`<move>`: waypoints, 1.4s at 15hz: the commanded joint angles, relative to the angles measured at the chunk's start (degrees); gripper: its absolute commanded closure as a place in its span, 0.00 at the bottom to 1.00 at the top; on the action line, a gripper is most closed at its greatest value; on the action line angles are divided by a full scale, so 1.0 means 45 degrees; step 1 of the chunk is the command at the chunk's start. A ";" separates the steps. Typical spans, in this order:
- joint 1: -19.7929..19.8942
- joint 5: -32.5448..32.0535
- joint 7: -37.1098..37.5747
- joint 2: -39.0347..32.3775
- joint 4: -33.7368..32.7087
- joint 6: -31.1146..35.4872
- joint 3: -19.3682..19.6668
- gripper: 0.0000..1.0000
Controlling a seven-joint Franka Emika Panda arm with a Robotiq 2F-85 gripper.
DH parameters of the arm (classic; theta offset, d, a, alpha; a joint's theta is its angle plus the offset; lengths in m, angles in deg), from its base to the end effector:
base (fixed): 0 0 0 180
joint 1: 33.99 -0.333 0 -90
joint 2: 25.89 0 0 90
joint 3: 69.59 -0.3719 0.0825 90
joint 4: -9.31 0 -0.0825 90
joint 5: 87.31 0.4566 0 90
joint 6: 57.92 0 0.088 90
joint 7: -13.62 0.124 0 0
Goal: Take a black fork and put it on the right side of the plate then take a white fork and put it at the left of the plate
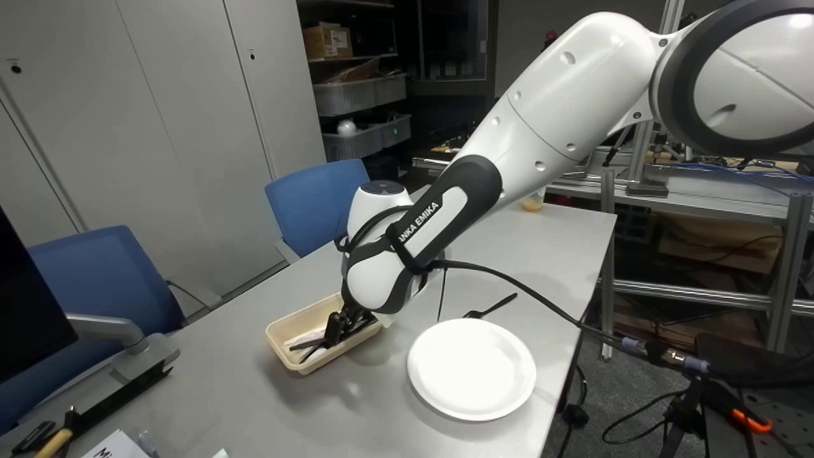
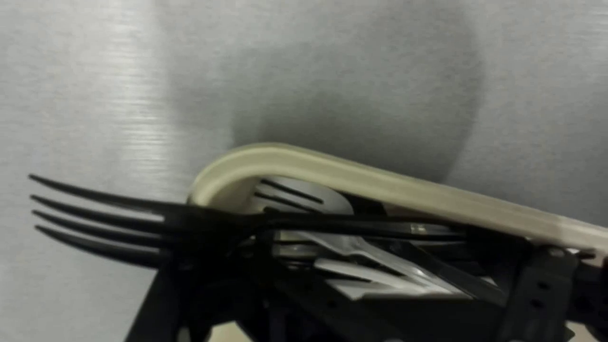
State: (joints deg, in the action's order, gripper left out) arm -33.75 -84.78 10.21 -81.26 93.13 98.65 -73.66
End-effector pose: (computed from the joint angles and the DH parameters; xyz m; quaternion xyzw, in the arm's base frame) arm 0.8340 0.0428 0.0940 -0.9874 -0.0242 -0.1515 0.0389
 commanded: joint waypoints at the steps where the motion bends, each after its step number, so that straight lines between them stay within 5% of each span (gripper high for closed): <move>1: 0.0625 0.0360 -0.0621 0.0417 0.0834 -0.0596 -0.0818 0.00; 10: 0.1252 0.0414 -0.1791 0.1774 0.3096 -0.0973 -0.1713 0.00; 21: 0.0699 -0.0391 -0.2184 0.3246 0.4938 0.0127 -0.1003 0.00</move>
State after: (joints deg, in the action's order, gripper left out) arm -29.57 -84.95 1.43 -69.82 111.72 96.55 -79.64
